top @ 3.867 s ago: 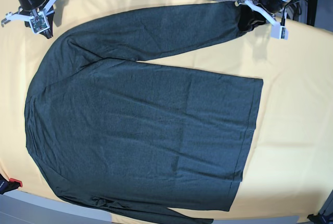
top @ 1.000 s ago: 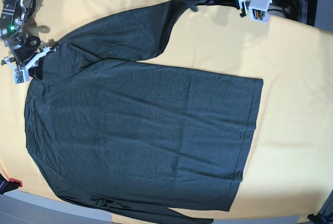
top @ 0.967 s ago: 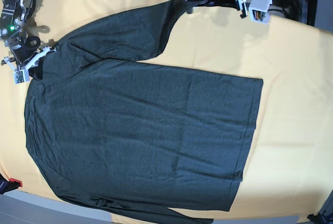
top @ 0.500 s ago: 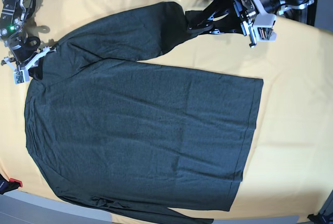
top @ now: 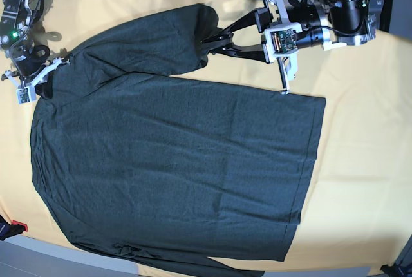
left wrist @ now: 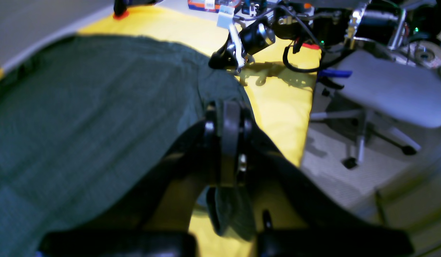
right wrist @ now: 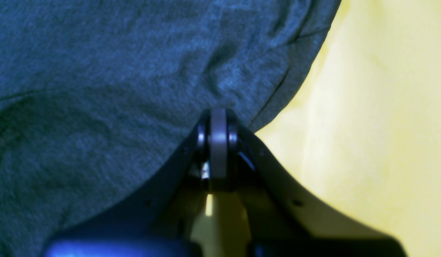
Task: Fold the T-shirt properly
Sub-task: 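Lift the sleeve with the left gripper and fold it across the shirt body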
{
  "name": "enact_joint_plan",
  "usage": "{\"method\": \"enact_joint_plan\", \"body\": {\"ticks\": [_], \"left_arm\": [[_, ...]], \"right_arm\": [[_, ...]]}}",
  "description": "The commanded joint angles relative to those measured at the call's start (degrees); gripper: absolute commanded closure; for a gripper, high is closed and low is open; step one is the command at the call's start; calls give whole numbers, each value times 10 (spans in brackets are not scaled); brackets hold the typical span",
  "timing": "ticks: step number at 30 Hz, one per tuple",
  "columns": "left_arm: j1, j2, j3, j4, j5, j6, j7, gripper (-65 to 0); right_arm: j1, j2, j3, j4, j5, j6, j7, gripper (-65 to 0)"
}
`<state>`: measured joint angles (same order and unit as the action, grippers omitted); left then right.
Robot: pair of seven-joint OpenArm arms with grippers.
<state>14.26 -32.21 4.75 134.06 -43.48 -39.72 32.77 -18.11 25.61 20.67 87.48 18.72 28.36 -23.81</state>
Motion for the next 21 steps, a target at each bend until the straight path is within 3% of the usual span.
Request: {"method": "enact_joint_plan", "body": {"ticks": [1, 12, 21], "left_arm": [[-20, -5, 9, 9, -9, -3, -22, 0], [-256, 1, 159, -152, -9, -3, -55, 0], [-433, 67, 181, -264, -17, -3, -58, 0]], "right_arm": [[0, 9, 3, 5, -7, -2, -15, 0], [0, 8, 3, 5, -7, -2, -15, 0], [0, 7, 3, 5, -7, -3, -15, 0]]}}
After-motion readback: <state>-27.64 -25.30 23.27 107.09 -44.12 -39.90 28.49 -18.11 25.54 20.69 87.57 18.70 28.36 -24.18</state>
